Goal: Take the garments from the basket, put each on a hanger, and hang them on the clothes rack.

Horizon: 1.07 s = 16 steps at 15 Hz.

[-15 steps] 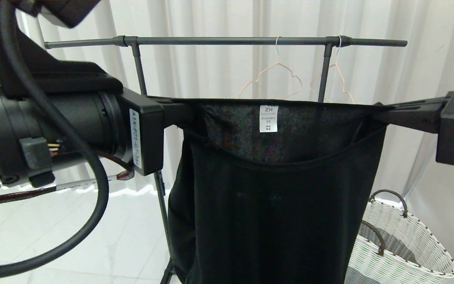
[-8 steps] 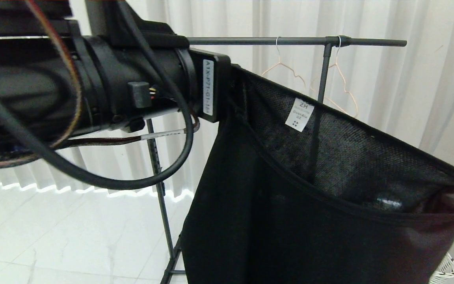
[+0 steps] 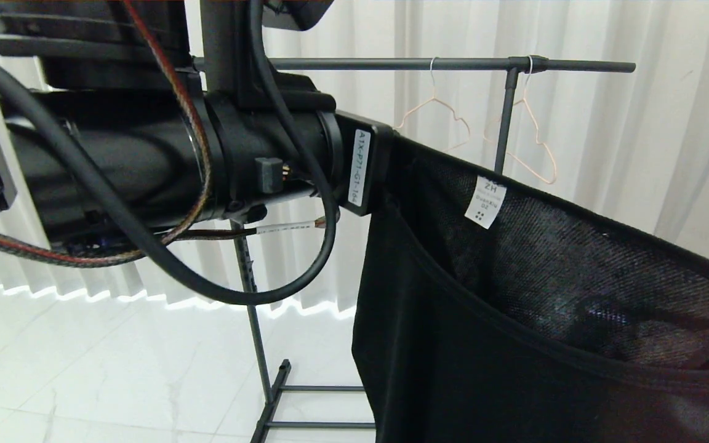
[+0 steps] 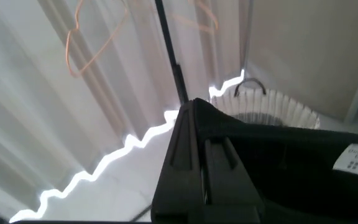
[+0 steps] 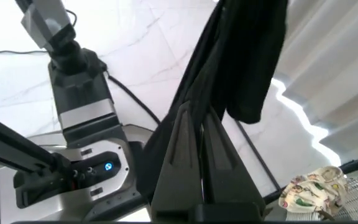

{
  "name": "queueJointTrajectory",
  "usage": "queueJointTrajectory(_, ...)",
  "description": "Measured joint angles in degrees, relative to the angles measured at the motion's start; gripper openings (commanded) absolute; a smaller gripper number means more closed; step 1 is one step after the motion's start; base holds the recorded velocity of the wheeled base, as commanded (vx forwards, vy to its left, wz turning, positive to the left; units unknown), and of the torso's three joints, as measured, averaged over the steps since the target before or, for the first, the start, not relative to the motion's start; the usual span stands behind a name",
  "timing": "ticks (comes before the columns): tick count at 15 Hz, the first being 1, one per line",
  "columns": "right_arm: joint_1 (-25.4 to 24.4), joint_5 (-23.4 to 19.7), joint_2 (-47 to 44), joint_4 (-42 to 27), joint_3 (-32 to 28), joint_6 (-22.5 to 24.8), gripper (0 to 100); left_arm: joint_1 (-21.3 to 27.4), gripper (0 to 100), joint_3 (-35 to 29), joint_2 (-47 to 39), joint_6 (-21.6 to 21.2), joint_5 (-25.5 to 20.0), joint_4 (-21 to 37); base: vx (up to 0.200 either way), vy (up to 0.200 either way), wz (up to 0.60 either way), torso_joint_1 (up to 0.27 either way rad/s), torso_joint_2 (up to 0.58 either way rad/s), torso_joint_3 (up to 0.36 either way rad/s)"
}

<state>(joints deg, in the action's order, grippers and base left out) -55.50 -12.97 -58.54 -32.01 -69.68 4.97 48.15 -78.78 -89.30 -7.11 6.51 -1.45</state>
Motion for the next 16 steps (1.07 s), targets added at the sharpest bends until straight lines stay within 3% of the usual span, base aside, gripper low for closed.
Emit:
queueJointTrajectory(3, 2.58, 6.63, -0.11, 0.38, 0.5, -0.05, 0, 0.07, 0, 1.05, 4.07, 0.73, -0.28, 12.78, 0.0, 0.0, 0.0, 0.0, 0.0, 0.0)
queueJointTrajectory(5, 4.99, 7.56, -1.16, 5.14, 1.16, -0.05, 0, 0.18, 0, 1.24, 7.61, 2.22, -1.01, 19.97, 0.0, 0.0, 0.0, 0.0, 0.0, 0.0)
queueJointTrajectory(7, 7.39, 7.56, -3.34, 18.42, 2.68, 0.0, 0, 1.27, 0, 1.33, 10.61, 4.66, -2.3, 25.28, 0.0, 0.0, 0.0, 0.0, 0.0, 0.0)
queueJointTrajectory(9, 9.07, 7.45, -6.9, 27.34, 4.33, -0.02, 0, 3.11, 0, 1.33, 12.81, 6.86, -2.52, 27.7, 0.0, 0.0, 0.0, 0.0, 0.0, 0.0)
queueJointTrajectory(12, 9.56, 7.06, -13.59, 36.77, 3.45, 0.02, 0, 11.13, 0, 1.07, 15.24, 14.69, -2.6, 31.59, 0.0, 0.0, 0.0, 0.0, 0.0, 0.0)
queueJointTrajectory(14, 9.56, 6.85, -16.9, 38.03, 1.74, 0.09, 0, 15.68, 0, 0.91, 16.73, 18.32, -2.57, 32.35, 0.0, 0.0, 0.0, 0.0, 0.0, 0.0)
queueJointTrajectory(16, 9.48, 6.13, -18.8, 38.06, 0.78, 0.11, 0, 17.64, 0, 0.88, 17.74, 19.26, -2.52, 32.43, 0.0, 0.0, 0.0, 0.0, 0.0, 0.0)
